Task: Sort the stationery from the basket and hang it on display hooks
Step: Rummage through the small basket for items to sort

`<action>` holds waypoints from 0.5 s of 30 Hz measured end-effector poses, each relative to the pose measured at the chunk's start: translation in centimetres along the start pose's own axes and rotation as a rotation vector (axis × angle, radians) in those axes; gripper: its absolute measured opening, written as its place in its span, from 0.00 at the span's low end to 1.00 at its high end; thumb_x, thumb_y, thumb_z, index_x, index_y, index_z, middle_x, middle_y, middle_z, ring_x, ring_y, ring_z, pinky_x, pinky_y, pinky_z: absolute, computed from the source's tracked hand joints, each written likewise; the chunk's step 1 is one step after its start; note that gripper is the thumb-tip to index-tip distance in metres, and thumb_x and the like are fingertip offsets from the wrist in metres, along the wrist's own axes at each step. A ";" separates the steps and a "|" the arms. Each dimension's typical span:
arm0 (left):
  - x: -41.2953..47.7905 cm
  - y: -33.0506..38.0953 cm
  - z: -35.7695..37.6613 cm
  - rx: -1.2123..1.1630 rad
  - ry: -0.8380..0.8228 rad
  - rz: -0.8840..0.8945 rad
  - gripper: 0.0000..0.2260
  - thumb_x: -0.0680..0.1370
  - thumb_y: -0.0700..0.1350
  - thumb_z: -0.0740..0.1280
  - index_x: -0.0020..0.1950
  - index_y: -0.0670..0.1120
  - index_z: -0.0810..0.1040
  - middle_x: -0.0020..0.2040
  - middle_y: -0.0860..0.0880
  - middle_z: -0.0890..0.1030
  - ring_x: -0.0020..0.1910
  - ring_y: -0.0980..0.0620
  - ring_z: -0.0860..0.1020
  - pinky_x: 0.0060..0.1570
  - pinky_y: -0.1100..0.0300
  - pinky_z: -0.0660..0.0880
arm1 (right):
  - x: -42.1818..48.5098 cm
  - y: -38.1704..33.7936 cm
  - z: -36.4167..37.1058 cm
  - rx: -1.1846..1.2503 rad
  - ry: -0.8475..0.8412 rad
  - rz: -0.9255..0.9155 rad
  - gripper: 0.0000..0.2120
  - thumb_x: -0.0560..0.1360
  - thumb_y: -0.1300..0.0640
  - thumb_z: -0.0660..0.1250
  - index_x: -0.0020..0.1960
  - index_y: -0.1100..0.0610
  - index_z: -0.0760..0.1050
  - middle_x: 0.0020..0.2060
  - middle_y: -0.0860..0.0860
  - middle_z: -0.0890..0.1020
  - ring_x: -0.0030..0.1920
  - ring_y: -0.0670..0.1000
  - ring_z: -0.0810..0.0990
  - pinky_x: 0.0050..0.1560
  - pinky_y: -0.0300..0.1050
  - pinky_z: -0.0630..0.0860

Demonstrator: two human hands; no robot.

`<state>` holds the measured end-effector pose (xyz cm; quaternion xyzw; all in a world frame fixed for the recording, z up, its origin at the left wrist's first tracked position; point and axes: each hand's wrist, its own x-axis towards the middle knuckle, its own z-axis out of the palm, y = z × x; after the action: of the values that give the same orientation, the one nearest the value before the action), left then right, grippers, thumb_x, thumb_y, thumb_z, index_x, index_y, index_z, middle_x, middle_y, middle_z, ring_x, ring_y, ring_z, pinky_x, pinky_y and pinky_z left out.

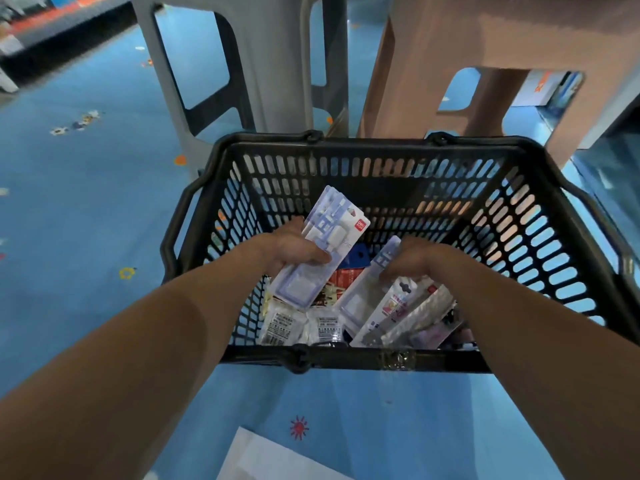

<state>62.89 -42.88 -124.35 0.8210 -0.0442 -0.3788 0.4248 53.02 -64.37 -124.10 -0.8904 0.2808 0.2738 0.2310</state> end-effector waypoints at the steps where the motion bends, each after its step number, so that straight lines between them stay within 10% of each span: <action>1: 0.1 0.0 0.0 0.006 0.008 -0.003 0.34 0.66 0.41 0.83 0.67 0.50 0.71 0.61 0.45 0.81 0.58 0.41 0.81 0.58 0.39 0.80 | 0.1 -0.1 0.1 -0.024 -0.006 0.013 0.32 0.64 0.48 0.83 0.63 0.56 0.76 0.58 0.55 0.79 0.55 0.56 0.80 0.50 0.46 0.79; 6: 0.1 0.0 -0.1 0.022 0.007 -0.016 0.30 0.69 0.39 0.82 0.65 0.50 0.71 0.60 0.45 0.81 0.57 0.42 0.82 0.59 0.38 0.80 | 0.4 0.5 0.4 -0.276 0.020 0.061 0.49 0.64 0.39 0.80 0.78 0.54 0.62 0.75 0.60 0.60 0.72 0.62 0.66 0.70 0.56 0.72; 11: -0.2 0.1 0.0 0.025 -0.014 -0.027 0.28 0.71 0.38 0.80 0.65 0.50 0.71 0.59 0.46 0.81 0.58 0.43 0.81 0.60 0.38 0.79 | 0.5 0.8 0.4 -0.128 -0.006 0.014 0.36 0.62 0.49 0.83 0.65 0.56 0.74 0.58 0.53 0.80 0.54 0.55 0.81 0.58 0.52 0.81; 15: -0.3 0.3 0.0 0.014 -0.022 -0.028 0.28 0.72 0.37 0.79 0.66 0.50 0.70 0.59 0.46 0.81 0.56 0.44 0.81 0.56 0.42 0.81 | -0.2 0.0 0.0 -0.107 0.161 -0.035 0.35 0.67 0.52 0.81 0.68 0.58 0.70 0.62 0.55 0.76 0.62 0.57 0.77 0.56 0.47 0.77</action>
<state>62.73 -42.97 -124.01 0.8203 -0.0400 -0.3933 0.4132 52.84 -64.32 -123.95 -0.9254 0.2680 0.2118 0.1643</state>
